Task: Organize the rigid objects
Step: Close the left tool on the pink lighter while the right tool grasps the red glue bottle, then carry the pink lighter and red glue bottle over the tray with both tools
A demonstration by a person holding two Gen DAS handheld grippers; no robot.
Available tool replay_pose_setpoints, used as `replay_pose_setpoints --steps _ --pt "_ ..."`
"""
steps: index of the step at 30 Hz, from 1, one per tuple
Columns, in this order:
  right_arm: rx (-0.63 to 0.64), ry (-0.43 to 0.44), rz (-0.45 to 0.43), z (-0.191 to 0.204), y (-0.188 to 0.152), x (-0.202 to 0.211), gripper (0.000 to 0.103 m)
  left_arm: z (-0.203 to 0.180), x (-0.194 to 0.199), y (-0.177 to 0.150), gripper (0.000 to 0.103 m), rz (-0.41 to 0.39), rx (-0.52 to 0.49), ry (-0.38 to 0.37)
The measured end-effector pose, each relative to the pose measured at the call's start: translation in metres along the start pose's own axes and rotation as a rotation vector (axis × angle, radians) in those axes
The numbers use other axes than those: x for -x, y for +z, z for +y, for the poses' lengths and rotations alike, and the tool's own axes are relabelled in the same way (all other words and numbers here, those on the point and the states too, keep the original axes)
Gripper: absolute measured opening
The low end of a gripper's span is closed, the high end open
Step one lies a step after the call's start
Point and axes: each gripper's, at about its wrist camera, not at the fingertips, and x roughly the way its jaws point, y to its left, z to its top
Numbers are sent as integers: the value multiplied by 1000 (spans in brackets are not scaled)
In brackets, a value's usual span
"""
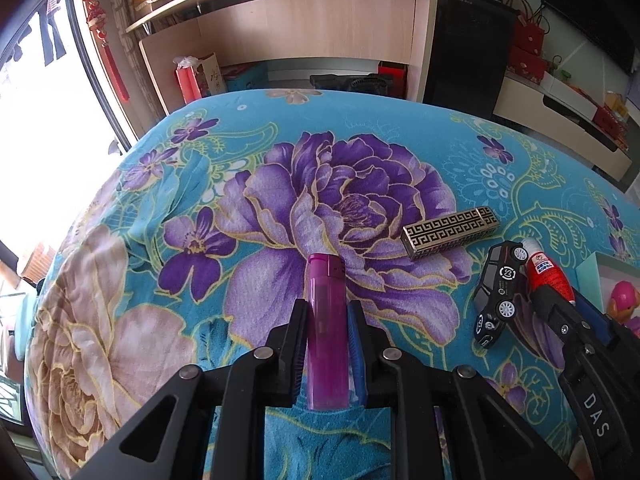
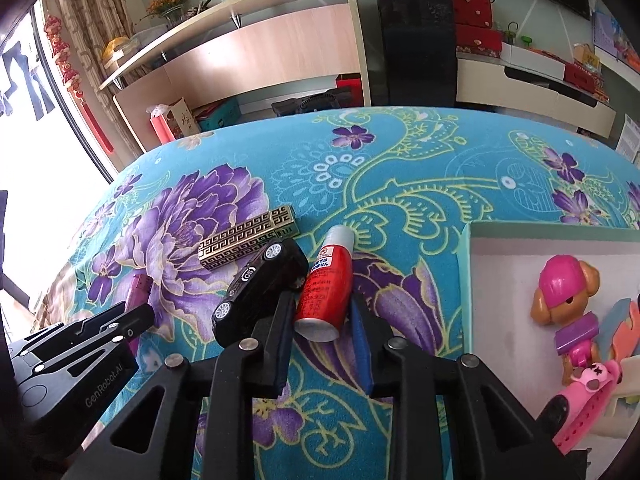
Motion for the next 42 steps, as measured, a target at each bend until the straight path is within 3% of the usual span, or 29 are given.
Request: replay_pose_setpoints --steps 14,25,32,42 --pt "-17 47 -90 -9 14 44 21 -7 45 13 21 -130 -17 -30" --pt "-48 26 -176 -30 21 82 21 -35 70 16 21 -194 -80 -83" --pt "-113 -87 -247 -76 22 115 21 -83 84 14 21 -217 -185 -172" --pt "-256 -231 -276 -151 11 148 21 -157 92 -1 21 -205 -340 -321"
